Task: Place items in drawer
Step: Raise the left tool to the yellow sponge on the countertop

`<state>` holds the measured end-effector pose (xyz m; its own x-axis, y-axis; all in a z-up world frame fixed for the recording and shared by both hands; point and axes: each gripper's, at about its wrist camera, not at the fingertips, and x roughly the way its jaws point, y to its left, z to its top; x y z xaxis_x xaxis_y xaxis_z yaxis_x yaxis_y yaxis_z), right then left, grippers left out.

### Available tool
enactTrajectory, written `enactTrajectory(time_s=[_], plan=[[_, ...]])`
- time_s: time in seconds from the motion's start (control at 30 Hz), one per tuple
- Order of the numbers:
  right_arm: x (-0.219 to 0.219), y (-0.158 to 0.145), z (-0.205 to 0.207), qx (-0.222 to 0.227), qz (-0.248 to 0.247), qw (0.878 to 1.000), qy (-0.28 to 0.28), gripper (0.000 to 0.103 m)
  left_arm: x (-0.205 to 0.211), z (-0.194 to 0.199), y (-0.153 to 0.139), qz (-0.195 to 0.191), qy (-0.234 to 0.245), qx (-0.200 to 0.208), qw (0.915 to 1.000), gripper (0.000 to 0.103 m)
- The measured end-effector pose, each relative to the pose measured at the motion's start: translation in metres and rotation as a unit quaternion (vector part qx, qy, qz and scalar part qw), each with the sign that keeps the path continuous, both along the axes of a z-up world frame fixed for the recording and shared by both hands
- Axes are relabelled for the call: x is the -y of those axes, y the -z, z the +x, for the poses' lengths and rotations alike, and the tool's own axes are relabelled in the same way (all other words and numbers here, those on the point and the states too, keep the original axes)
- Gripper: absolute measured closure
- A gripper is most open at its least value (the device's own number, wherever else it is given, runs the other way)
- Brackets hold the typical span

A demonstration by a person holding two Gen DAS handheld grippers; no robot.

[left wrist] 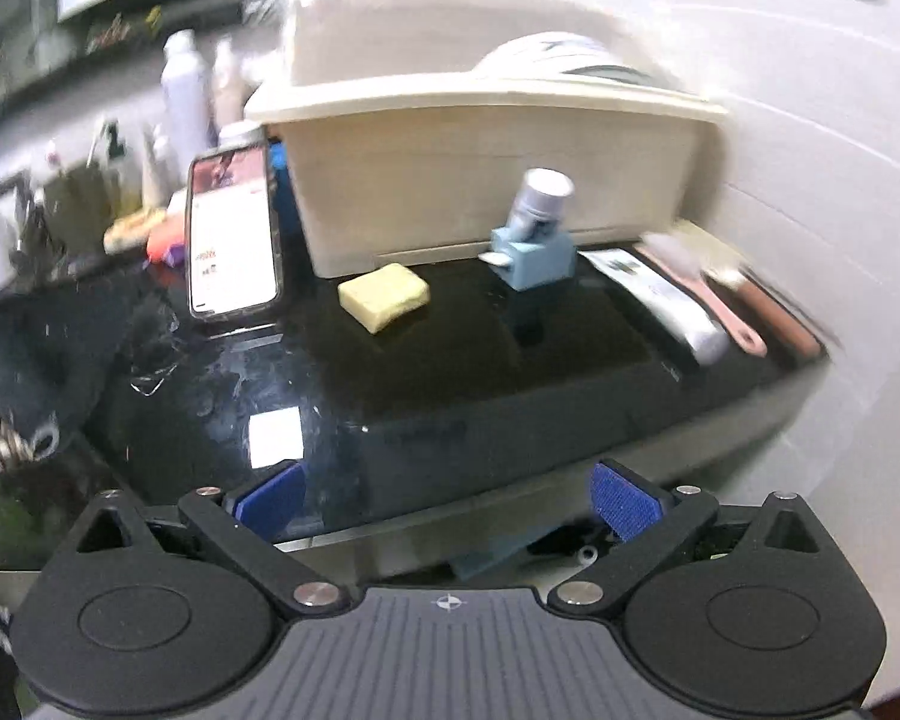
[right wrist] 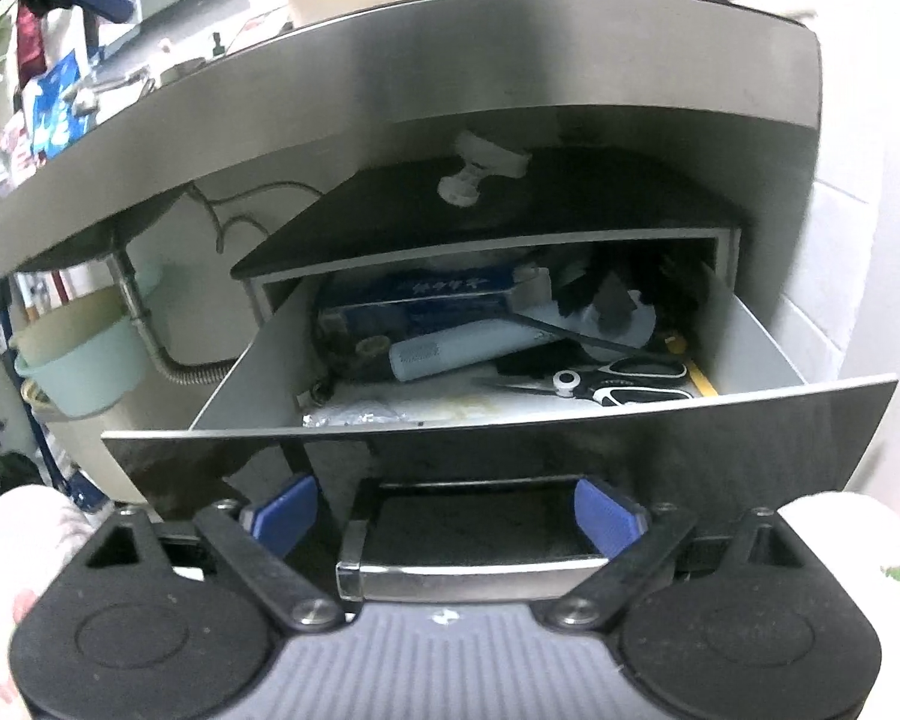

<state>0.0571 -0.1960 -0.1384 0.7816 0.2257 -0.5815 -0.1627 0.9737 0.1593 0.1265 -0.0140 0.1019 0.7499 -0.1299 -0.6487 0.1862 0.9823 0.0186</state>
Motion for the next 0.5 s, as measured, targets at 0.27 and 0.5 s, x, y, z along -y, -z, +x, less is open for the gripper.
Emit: enactTrajectory(time_s=[0.27, 0.5], plan=[[0.017, 0.001, -0.002, 0.003, 0.051, 0.999, 0.016, 0.010, 0.025, 0.099, -0.021, -0.017, -0.066, -0.066, 0.9955, 0.002], [0.029, 0.003, -0.003, 0.005, 0.086, 0.996, 0.024, 0.010, 0.037, 0.153, -0.018, 0.008, -0.140, -0.069, 0.9877, 0.007]])
